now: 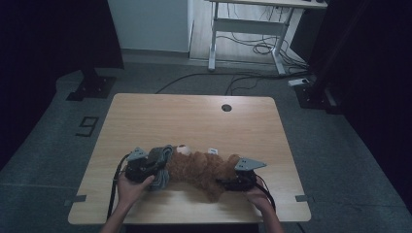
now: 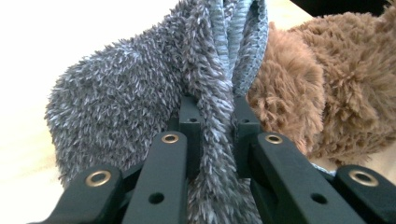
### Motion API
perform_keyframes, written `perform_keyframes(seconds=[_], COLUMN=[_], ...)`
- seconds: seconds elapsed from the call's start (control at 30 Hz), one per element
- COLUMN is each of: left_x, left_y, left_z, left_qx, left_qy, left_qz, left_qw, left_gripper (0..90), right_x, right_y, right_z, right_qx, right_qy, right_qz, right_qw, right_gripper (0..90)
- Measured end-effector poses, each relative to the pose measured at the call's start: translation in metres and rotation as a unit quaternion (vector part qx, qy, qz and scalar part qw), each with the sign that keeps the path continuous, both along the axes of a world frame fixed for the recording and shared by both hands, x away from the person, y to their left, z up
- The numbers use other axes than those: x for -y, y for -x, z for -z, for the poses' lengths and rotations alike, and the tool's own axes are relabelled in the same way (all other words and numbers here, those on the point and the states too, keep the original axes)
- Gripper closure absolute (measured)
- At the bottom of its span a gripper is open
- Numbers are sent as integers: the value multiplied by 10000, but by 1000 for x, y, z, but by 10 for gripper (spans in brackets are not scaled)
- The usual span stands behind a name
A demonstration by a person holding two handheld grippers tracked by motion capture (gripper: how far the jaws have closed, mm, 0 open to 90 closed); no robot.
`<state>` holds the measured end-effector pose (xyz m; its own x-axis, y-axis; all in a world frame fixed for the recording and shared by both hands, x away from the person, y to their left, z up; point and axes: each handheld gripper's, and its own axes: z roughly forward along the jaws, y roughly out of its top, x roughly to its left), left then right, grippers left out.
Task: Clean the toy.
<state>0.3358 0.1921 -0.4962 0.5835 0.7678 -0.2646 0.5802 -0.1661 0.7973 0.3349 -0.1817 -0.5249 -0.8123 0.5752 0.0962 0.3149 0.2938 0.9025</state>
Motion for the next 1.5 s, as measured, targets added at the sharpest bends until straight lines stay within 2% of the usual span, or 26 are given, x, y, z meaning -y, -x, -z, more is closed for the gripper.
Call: perform_keyframes(seconds=[0.13, 0.17, 0.27, 0.37, 0.5, 0.63, 0.73, 0.83, 0.93, 0.97, 1.07, 1.13, 1.17, 1.23, 1.27, 1.5], left_x=[7, 8, 8, 7, 16, 44, 77, 107, 138, 149, 179, 188, 189, 186, 183, 164], left_y=[-13, -14, -14, -11, -11, -16, -28, -37, -43, -43, -44, -44, -42, -41, -40, -31], left_z=[-1, -1, -9, -24, -51, -79, -89, -92, -91, -89, -71, -57, -50, -47, -47, -45], left_qx=[-22, -37, -22, 119, 387, 640, 619, 496, 329, 243, 24, -105, -69, -58, -41, 79], left_qy=[66, 76, 151, 190, 230, 106, -7, -31, 57, 28, -428, -565, -578, -469, -454, -646], left_qz=[-80, -56, -30, -42, 54, 301, 606, 835, 1204, 1313, 1517, 1571, 1561, 1521, 1494, 1380], left_qw=[9999, 9999, 9999, 9997, 9990, 9974, 9962, 9953, 9922, 9910, 9875, 9859, 9860, 9872, 9877, 9883], left_gripper=[788, 787, 782, 779, 780, 779, 778, 777, 775, 775, 775, 773, 772, 773, 774, 778], right_x=[1, 3, 10, 15, 15, 17, 18, 18, 19, 19, 19, 19, 20, 20, 21, 20], right_y=[-14, -19, -26, -26, -23, -20, -19, -18, -18, -19, -19, -19, -19, -19, -20, -21], right_z=[0, 1, 3, 3, 2, 2, 2, 2, 2, 2, 3, 2, 2, 3, 4, 4], right_qx=[186, 174, 34, -33, -9, -16, -6, -23, -28, -38, -34, -55, -60, -89, -140, -241], right_qy=[16, -30, -231, -323, -332, -371, -380, -395, -403, -413, -439, -449, -428, -352, -401, -419], right_qz=[587, 769, 999, 934, 823, 788, 780, 773, 771, 777, 780, 781, 793, 829, 808, 832], right_qw=[9981, 9969, 9947, 9951, 9961, 9962, 9962, 9962, 9962, 9961, 9960, 9959, 9959, 9959, 9958, 9954], right_gripper=[486, 493, 523, 531, 526, 514, 510, 509, 507, 507, 508, 510, 511, 516, 525, 555])
